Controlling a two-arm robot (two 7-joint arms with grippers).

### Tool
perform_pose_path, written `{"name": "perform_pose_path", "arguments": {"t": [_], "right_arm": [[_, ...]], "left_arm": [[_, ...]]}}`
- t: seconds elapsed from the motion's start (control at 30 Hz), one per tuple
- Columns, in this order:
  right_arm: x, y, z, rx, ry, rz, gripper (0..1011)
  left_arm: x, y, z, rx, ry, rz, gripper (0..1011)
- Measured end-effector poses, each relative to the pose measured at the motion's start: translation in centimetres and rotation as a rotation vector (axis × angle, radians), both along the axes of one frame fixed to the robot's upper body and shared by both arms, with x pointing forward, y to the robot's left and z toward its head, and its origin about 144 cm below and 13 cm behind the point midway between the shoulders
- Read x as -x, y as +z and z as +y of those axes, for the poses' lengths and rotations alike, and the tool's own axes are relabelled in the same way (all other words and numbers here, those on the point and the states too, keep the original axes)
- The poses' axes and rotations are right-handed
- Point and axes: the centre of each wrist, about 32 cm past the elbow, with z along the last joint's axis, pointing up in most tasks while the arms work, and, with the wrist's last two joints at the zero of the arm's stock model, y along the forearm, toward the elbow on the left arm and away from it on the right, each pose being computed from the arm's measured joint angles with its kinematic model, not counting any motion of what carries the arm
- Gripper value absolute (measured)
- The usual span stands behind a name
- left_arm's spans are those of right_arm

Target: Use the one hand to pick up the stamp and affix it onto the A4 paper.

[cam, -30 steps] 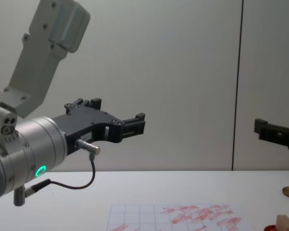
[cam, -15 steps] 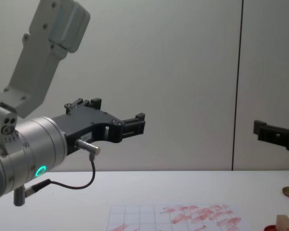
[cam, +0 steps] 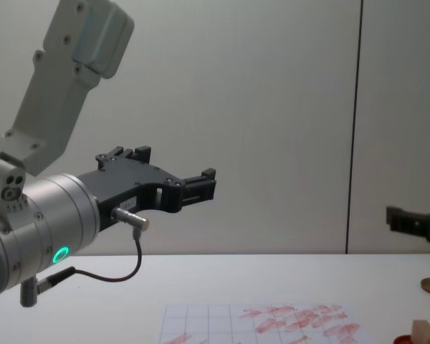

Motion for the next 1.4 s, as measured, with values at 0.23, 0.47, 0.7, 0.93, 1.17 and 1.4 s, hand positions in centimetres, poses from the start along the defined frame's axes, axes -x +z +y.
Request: {"name": "perform_pose_path", "arguments": {"t": [0.23,0.47,0.7,0.93,1.17,1.4], "right_arm": [[-1.0,-0.7,-0.2,0.009,-0.045,0.071,1001],[-1.6,-1.6,-0.2,0.017,-0.090,0.126,1001],[-1.9,-2.4,-0.1,0.019,-0.139,0.174,1001],[-2.2,-3.5,0.1,0.012,-0.174,0.222,1001],[-2.7,-4.5,0.4,0.002,-0.193,0.259,1001],[-3.3,-5.3,0.7,-0.009,-0.200,0.283,1001]], "left_arm": [[0.0,0.0,0.0,0.000,0.000,0.000,993],[0.0,0.0,0.0,0.000,0.000,0.000,993],[0.0,0.0,0.0,0.000,0.000,0.000,993],[0.0,0.0,0.0,0.000,0.000,0.000,993],[0.0,0.0,0.0,0.000,0.000,0.000,993],[0.0,0.0,0.0,0.000,0.000,0.000,993]]}}
